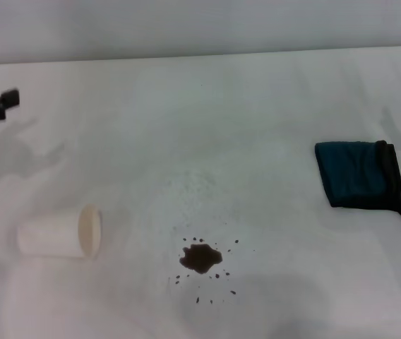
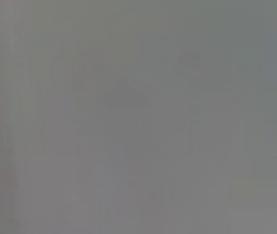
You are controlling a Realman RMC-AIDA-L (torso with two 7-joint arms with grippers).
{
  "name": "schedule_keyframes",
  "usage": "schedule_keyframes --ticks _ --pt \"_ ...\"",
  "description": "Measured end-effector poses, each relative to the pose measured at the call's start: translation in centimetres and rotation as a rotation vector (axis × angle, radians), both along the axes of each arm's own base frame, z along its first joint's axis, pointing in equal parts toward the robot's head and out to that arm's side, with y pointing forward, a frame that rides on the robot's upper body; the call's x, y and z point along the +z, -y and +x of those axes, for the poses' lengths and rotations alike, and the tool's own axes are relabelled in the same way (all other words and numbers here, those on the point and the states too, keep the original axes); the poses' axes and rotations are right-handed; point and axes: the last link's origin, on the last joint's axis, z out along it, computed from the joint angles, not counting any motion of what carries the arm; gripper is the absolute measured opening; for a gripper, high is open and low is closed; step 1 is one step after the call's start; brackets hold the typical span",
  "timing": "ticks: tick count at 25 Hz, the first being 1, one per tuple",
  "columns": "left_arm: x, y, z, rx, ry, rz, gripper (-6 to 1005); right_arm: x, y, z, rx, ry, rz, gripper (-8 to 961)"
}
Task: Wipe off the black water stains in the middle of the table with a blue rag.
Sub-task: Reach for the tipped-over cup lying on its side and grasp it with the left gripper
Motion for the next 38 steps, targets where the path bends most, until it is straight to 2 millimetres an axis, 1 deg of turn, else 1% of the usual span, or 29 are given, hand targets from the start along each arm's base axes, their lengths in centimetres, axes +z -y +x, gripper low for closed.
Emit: schedule_keyframes --ticks 1,3,6,10,13,16,19,24,29,38 --pt "0.2 -0.1 0.3 -0.011 -0.025 -0.033 832 -0.1 -0.1 -0.1 0.003 -0.003 -0.003 872" --pt "1.2 -0.5 1.4 -0.049 -0.141 -0.159 830 -0.1 -0.1 -0.2 0.006 -0.004 -0.005 872" --pt "2.0 -1.2 2.3 -0.093 -0.296 -0.26 828 -0.1 -0.3 -0.3 0.009 -0.011 -0.003 872" --pt "2.4 -1.6 2.8 -0.157 -0.447 -0.308 824 -0.3 -0.5 -0.5 0.015 -0.019 -0.007 871" --pt "1.7 -1.5 3.5 -0.215 -0.532 -0.35 822 -0.5 -0.4 -0.5 0.009 -0.026 -0.011 871" --pt "0.3 -0.9 4.0 -0.283 -0.617 -0.397 819 -0.7 -0.2 -0.4 -0.002 -0.034 -0.012 871" --pt "-1.0 0.1 4.0 -0.373 -0.7 -0.429 817 -0.7 -0.1 -0.2 -0.011 -0.035 -0.01 871" --pt "-1.8 0.5 3.7 -0.436 -0.72 -0.451 813 -0.6 0.2 -0.1 -0.012 -0.042 -0.005 871" --pt "-2.3 1.0 3.4 -0.438 -0.714 -0.488 809 -0.7 0.5 0.0 -0.019 -0.056 0.006 872" --pt "-4.1 2.0 2.0 -0.425 -0.67 -0.539 802 -0.3 0.7 0.1 -0.019 -0.058 0.021 872"
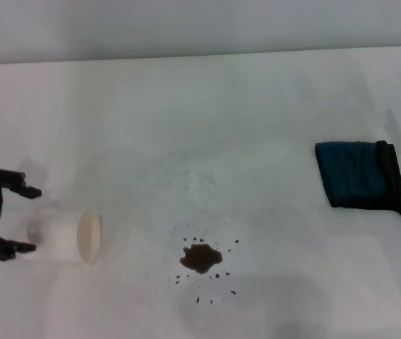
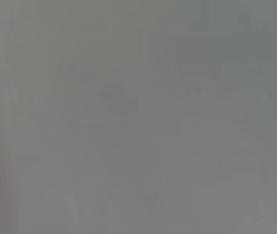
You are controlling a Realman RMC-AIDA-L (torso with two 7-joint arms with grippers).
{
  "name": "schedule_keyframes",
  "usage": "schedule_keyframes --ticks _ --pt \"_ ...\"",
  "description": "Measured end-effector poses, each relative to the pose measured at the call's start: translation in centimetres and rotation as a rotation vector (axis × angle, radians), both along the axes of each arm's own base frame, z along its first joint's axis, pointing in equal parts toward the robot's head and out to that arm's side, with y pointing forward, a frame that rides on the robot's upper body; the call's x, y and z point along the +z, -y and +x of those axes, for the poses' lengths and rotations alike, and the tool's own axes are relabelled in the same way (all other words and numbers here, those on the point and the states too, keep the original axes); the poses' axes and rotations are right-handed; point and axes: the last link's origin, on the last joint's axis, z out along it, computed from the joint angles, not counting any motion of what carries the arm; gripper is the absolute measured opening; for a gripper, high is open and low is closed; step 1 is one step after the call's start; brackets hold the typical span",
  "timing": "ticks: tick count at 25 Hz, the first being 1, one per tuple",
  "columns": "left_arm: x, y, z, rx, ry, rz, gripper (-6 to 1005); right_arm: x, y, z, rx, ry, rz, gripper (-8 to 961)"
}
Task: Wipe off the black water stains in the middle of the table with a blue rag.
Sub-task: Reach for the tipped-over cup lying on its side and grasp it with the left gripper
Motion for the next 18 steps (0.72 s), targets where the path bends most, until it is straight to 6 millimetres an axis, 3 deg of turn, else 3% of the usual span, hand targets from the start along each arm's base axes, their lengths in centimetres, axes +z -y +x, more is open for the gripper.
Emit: schedule_keyframes --ticks 18 --pt "-3.6 0.9 -2.1 0.037 0.038 -0.019 787 0.2 0.9 0.3 0.01 0.009 0.002 871"
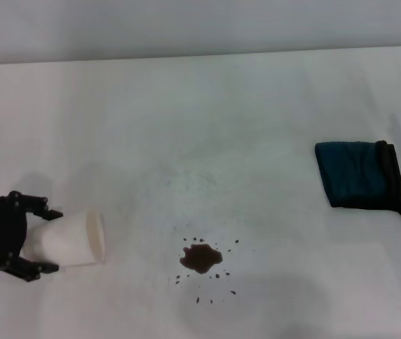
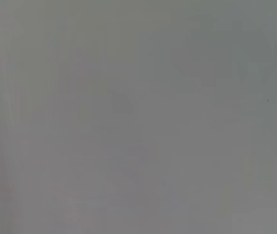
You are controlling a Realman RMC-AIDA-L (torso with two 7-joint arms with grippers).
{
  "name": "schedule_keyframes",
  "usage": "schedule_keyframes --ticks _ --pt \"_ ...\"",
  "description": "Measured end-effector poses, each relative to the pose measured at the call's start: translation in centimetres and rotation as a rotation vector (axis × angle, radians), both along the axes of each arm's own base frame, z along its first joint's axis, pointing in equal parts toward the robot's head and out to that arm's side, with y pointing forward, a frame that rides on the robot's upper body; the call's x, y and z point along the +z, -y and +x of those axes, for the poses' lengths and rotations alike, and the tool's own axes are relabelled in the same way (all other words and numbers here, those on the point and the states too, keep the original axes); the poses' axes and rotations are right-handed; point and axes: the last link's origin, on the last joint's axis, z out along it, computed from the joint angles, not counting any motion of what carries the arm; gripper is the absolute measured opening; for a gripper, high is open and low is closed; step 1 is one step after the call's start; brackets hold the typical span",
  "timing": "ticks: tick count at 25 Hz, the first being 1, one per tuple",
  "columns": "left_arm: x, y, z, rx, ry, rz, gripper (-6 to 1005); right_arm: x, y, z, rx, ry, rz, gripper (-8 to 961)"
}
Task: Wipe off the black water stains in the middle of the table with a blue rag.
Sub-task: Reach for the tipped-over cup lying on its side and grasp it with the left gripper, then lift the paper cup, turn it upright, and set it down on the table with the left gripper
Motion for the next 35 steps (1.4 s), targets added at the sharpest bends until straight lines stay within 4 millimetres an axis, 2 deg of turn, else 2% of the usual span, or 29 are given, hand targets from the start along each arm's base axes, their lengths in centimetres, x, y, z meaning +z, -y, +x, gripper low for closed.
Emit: schedule_keyframes --ticks 7,18,33,35 --pt "-0.8 -0.3 0.2 0.0 0.076 0.05 781 0.1 0.0 -0.1 0.005 0.003 0.002 871" --pt "-2.8 0.4 -0.2 0.026 0.129 0.05 772 0.5 0.0 -0.4 0.035 0.0 0.019 872" --pt "-2.8 -0.1 0.0 0.034 0.203 0.141 760 0.8 0.0 -0.5 0.052 0.006 0.022 871" --pt "-2.6 -0.5 0.2 0.037 0.243 0.185 707 0.7 0.0 -0.5 0.057 0.009 0.013 871"
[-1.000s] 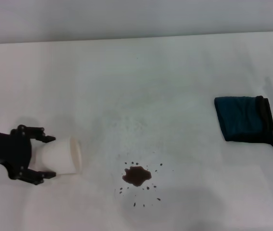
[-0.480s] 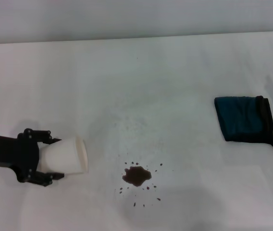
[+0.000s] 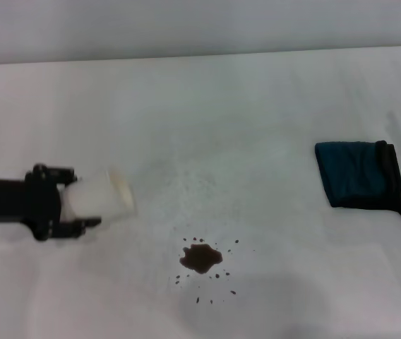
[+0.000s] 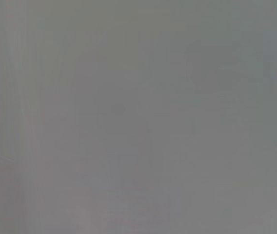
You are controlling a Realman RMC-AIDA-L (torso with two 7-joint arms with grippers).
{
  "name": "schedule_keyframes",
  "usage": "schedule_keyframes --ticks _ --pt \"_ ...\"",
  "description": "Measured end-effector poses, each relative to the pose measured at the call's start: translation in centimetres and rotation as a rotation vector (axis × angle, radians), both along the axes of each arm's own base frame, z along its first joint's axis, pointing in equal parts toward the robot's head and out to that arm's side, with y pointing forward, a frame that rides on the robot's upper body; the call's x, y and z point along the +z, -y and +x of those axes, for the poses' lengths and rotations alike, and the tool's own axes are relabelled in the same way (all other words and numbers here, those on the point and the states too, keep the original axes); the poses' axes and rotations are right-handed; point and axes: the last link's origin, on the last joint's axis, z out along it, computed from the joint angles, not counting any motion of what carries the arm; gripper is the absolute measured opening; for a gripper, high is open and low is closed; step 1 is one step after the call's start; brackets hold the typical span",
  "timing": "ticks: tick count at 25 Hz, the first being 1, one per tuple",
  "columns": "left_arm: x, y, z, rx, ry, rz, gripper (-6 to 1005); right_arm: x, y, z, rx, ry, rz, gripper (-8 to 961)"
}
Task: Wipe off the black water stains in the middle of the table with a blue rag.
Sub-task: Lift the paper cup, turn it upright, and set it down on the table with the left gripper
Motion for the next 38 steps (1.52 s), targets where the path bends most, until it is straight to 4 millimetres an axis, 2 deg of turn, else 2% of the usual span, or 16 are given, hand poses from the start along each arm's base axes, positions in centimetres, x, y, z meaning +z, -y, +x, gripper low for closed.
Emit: schedule_keyframes --ticks 8,13,21,30,38 --pt "0.8 -1.4 0.9 0.022 0.174 0.194 618 0.4 -0.1 -0.5 0.042 0.009 0.011 871" --pt "0.4 -1.8 0.9 0.078 0.276 0.298 590 0.8 -0.5 -0.6 0.061 0.055 -0.003 871" --pt "-0.8 -0.9 0.4 0.175 0.475 0.444 583 1.9 -1.9 -0.6 0.081 0.156 -0.034 871" --pt "-3.9 0.8 0.2 0.269 0.545 0.467 582 3.1 -2.5 -0.4 0.083 0.21 -0.03 872" --pt "-6.2 2.1 -0.7 0.283 0.471 0.5 582 3.4 -2.9 -0.3 0.081 0.257 -0.05 872"
